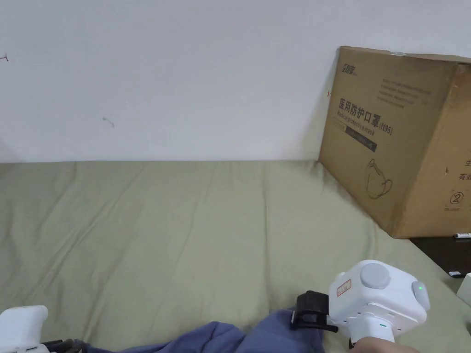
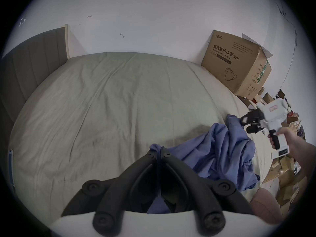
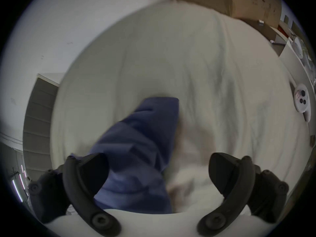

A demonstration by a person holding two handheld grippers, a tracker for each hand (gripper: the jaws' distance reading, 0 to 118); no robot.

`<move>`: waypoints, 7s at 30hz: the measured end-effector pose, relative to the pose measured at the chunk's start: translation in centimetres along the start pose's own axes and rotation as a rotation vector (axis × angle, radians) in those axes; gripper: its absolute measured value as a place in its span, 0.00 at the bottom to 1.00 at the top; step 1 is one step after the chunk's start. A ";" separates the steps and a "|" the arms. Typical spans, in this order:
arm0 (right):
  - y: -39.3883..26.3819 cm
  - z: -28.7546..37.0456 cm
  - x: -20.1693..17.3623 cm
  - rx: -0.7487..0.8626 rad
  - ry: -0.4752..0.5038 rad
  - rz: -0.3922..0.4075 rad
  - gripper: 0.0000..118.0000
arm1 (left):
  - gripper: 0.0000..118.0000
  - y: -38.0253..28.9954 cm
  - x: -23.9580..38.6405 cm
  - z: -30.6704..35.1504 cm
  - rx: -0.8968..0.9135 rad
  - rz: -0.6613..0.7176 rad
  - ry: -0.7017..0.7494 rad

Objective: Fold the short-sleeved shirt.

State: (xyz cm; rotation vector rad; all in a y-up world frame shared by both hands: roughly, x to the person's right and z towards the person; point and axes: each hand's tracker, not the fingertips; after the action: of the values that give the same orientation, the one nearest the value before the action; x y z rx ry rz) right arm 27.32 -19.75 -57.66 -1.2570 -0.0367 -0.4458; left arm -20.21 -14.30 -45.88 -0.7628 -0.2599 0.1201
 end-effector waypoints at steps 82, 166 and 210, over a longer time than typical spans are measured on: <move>-15.6 7.5 12.2 0.243 -0.146 0.483 0.02 | 0.01 -7.0 -0.5 -0.6 -0.230 -0.079 0.069; -22.5 11.5 15.0 0.070 -0.106 0.192 0.96 | 0.04 -10.2 3.3 11.4 -0.150 0.065 0.130; -7.1 13.7 7.9 0.628 0.181 -0.045 0.92 | 0.85 2.8 0.5 2.6 0.198 0.228 0.013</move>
State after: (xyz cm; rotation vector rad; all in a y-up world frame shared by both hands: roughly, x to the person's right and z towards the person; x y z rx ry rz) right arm 35.04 -11.22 -44.72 -0.5979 -0.0467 -0.5337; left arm -20.43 -10.47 -45.95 -0.5943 -0.1449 0.3513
